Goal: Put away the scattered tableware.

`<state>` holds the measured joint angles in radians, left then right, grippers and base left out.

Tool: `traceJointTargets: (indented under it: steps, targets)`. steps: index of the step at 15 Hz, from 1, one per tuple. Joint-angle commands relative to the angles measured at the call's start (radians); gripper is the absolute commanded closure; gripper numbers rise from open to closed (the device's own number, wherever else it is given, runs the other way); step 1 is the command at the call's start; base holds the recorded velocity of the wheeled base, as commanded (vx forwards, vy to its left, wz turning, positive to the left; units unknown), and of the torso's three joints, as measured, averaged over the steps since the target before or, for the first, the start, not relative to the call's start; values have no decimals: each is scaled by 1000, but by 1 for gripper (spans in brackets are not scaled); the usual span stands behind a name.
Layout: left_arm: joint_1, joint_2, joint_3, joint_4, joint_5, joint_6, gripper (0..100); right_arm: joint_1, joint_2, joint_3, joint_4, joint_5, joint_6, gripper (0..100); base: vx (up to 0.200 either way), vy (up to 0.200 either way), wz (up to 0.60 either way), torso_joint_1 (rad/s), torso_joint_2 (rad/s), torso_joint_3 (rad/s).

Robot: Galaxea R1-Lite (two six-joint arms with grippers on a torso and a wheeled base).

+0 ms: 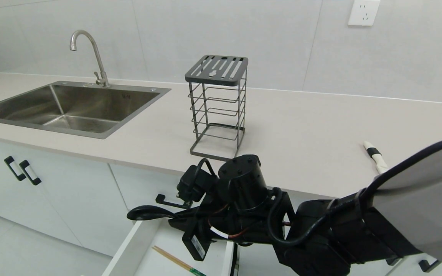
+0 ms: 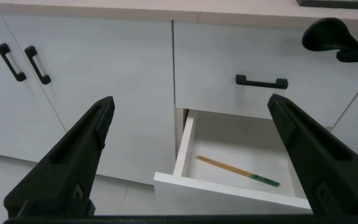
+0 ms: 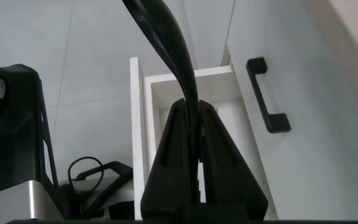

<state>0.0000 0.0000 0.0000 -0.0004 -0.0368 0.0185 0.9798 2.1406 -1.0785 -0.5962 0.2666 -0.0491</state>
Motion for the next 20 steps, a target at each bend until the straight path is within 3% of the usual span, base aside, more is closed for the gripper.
traceJointTargets:
  steps: [1,13,20]
  targets:
    - [0,0,0,-1,0,0,0,0,-1,-1,-1,0,0,100,0,0,0,-251,476,227]
    - [0,0,0,-1,0,0,0,-3,35,-12,18,0,-8,100,0,0,0,-255,404,157]
    - [0,0,0,-1,0,0,0,-10,79,-41,19,-1,-14,100,0,0,0,-44,178,59]
